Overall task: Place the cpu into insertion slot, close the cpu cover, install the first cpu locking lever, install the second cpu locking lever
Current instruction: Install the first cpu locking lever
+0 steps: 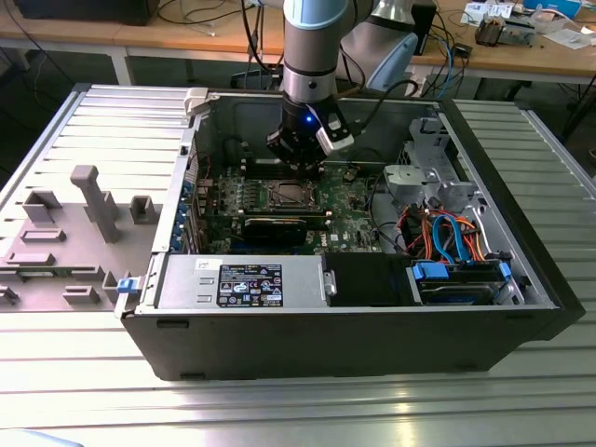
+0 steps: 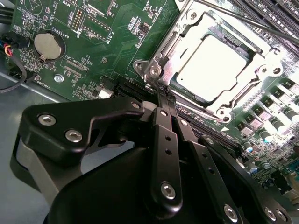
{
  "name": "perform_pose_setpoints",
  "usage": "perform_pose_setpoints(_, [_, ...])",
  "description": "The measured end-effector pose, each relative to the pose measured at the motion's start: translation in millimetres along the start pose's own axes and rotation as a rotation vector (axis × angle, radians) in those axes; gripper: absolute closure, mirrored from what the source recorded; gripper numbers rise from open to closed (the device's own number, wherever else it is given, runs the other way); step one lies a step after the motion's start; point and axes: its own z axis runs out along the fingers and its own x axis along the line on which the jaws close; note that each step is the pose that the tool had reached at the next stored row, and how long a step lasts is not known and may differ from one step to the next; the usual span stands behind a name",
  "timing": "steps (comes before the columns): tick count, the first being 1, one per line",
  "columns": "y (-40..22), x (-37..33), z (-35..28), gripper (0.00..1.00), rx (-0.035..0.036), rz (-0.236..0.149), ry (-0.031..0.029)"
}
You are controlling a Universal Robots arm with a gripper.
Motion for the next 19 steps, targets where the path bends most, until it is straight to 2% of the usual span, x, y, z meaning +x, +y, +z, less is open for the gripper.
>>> perform_pose_setpoints(7, [-0.7,-0.5,2.4,0.89,0.0009,0.0,0.0])
perform_pose_setpoints(8, [-0.6,-0.7,3.3,0.89,-0.002,0.0,-0.0011])
perform_pose_setpoints(12, [-1.2,-0.7,3.8,0.89,0.0004,0.0,0.0002])
perform_pose_setpoints(16, [-1.2,-0.8,3.8,0.89,-0.0086,0.0,-0.0005])
perform_pose_setpoints(18, [-0.9,-0.9,2.1,0.89,-0.0126,0.0,-0.0011])
perform_pose_setpoints(19, [-0.9,-0.9,-0.7,0.89,-0.0143,0.0,-0.0008])
